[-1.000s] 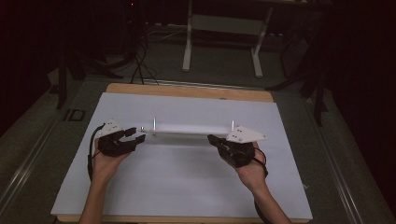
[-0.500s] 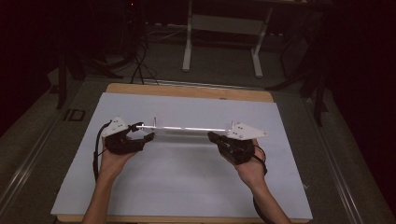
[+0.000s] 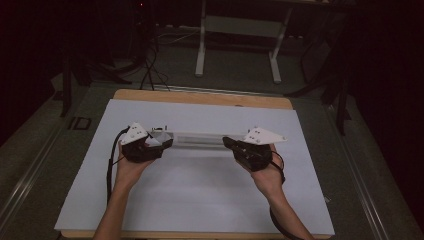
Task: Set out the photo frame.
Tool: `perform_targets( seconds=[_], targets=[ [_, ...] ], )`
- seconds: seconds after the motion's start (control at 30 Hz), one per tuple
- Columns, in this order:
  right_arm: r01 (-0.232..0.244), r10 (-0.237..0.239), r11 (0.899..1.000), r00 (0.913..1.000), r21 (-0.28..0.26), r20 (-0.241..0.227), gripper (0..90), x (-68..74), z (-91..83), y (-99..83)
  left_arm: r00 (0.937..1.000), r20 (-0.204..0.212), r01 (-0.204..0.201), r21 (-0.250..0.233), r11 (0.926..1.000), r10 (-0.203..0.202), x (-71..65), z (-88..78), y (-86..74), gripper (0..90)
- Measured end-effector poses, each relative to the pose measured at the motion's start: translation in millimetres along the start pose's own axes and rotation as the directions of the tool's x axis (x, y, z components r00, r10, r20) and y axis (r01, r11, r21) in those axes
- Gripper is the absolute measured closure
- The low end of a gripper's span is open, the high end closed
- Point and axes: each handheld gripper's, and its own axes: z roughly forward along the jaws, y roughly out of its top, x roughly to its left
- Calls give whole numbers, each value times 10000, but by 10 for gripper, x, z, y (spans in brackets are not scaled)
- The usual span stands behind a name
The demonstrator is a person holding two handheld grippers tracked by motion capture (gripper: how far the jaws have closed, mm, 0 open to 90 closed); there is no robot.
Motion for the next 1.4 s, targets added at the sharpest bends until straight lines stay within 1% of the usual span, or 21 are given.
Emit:
perform_targets(
  seconds=[0.13, 0.17, 0.3, 0.43, 0.53, 0.67, 0.8, 0.9, 1.03, 1.17, 1.4],
  targets=[
    [-16, 16, 10000, 10000, 1, 0, 887, -18, 12, 11, 9999, -107, -50, -16, 10000, 50, -3, 5, 12, 404],
    [14, -14, 10000, 10000, 4, -15, 869, -22, 13, 10, 9999, -121, -44, -22, 10000, 44, -1, 8, 14, 405],
    [372, -374, 9993, 9989, 61, 285, 819, -15, 1, -9, 9999, -145, -48, -55, 10000, 47, 4, 12, 16, 405],
    [394, -397, 9992, 9987, 97, 323, 761, -60, -30, -58, 9999, -146, -17, -65, 10000, 16, 8, 16, 18, 405],
    [296, -302, 9995, 9987, 134, 407, 716, -105, -56, -108, 9999, -149, 17, -51, 10000, -18, 15, 22, 28, 404],
    [69, -79, 9998, 9986, 203, 521, 689, -193, -109, -187, 9997, -175, 164, -25, 9999, -165, 30, 37, 48, 403],
    [-77, 62, 9998, 9972, 192, 750, 657, -262, -169, -263, 9994, -206, 281, -41, 9996, -282, 37, 47, 57, 401],
    [-224, 196, 9994, 9944, 259, 1041, 640, -335, -213, -344, 9994, -168, 297, -35, 9996, -298, 43, 47, 57, 401],
    [-568, 515, 9977, 9901, 376, 1303, 613, -451, -253, -464, 9994, -142, 314, -26, 9995, -315, 46, 47, 57, 400],
    [-721, 642, 9961, 9874, 503, 1446, 600, -546, -284, -568, 9992, -146, 381, -12, 9993, -381, 54, 54, 66, 399],
    [-976, 853, 9935, 9789, 580, 1858, 591, -670, -327, -672, 9982, -238, 546, -32, 9985, -546, 68, 74, 82, 395]
  ],
)
